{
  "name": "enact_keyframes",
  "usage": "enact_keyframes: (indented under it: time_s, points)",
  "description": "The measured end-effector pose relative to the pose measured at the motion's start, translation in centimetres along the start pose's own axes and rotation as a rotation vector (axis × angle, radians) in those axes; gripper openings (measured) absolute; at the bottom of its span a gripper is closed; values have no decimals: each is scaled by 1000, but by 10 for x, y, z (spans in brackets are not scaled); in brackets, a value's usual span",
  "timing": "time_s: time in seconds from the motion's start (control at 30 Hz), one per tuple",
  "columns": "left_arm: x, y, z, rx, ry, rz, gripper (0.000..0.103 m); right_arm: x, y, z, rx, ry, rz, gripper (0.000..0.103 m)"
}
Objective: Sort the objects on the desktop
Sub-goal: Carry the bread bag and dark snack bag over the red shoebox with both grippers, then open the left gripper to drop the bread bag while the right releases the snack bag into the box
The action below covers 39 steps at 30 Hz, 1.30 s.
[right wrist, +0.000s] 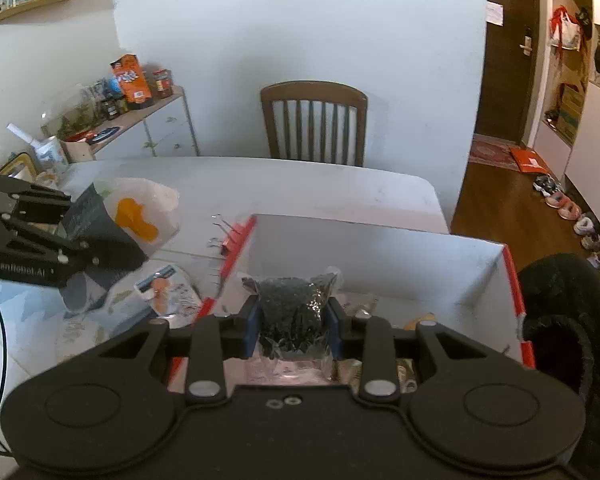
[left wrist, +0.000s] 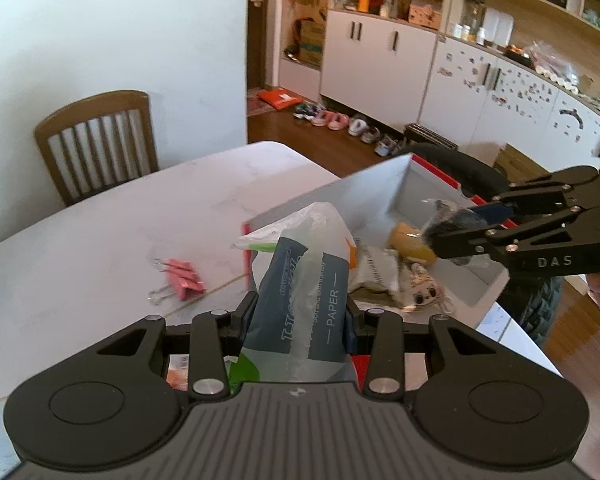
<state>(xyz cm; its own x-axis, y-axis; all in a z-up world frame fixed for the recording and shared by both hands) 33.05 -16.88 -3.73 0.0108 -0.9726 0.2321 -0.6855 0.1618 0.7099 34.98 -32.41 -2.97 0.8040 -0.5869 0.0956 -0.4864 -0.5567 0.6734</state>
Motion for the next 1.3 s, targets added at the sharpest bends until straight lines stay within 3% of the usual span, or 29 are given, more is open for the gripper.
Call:
enact_keyframes:
  time_s: [0.47,0.8,1.3]
  points:
    - [45,-69,0,-62,-35,-16,39,37,-13,31,-58,-26,45,33]
    - [70,-106,3,-105,-137,-38,39,53,-26,61,-126,-38,63,33]
    - [64,-131,23,-222,-154,-60,42,51,-44,86,-211,-16,44,33]
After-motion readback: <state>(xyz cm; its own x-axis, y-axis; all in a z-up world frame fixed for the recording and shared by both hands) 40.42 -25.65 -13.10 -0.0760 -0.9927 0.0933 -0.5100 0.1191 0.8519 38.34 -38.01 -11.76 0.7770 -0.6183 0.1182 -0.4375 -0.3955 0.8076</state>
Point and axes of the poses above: each gripper's, at about its wrist camera, not at the fingertips, and y roughly against the way its jaws point, x to its right, z to its underside, the point moved 6 cm from there along -y, roughly the way its jaws point, and after that the axes turned 15 degrees about y, right-handed, at the moved point
